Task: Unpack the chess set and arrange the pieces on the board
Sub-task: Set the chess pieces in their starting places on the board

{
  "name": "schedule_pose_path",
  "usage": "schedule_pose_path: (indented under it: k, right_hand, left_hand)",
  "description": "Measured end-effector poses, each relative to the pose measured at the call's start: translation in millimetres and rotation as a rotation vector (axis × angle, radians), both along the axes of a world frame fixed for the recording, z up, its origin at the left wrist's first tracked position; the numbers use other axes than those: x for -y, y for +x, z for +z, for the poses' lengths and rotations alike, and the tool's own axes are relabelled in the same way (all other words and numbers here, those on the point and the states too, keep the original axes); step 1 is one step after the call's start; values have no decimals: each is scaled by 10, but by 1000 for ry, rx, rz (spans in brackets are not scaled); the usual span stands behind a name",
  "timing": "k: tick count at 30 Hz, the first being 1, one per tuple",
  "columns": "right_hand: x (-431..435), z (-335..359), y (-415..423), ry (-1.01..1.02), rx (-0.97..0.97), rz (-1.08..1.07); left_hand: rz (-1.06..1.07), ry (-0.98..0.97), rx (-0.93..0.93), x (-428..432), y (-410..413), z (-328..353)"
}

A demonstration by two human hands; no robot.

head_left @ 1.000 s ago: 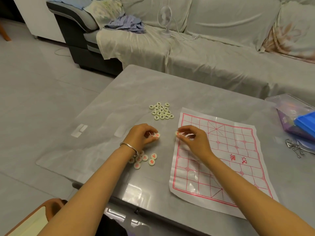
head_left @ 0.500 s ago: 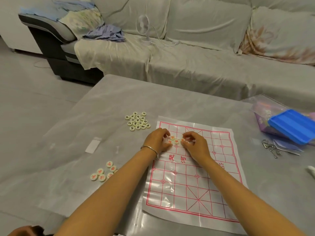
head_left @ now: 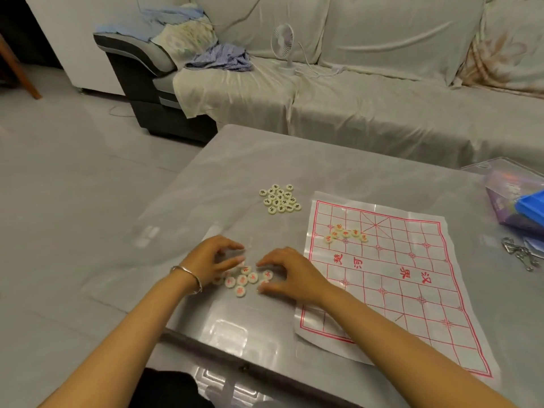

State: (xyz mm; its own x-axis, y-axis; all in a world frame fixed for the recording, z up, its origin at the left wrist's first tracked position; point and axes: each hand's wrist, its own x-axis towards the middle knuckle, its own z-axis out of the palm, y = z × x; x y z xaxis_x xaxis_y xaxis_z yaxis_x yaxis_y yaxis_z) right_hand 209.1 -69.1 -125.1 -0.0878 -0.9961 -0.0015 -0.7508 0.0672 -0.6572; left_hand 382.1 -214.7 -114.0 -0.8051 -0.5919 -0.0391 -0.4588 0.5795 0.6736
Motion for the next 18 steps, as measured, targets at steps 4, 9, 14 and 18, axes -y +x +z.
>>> schedule_pose_path:
  k: [4, 9, 14, 18]
  right_hand:
    - [8, -33, 87, -7, -46, 27]
    - [-30, -36, 24, -51, -48, -141]
    - [-15, -18, -30, -37, 3, -217]
    - [48, 16, -25, -18, 81, -288]
  left_hand:
    - [-75, 18, 5, -94, 122, -59]
    - [-34, 17, -21, -169, 31, -109]
    - [82, -18, -34, -149, -68, -128]
    - [98, -38, -29, -126, -128, -97]
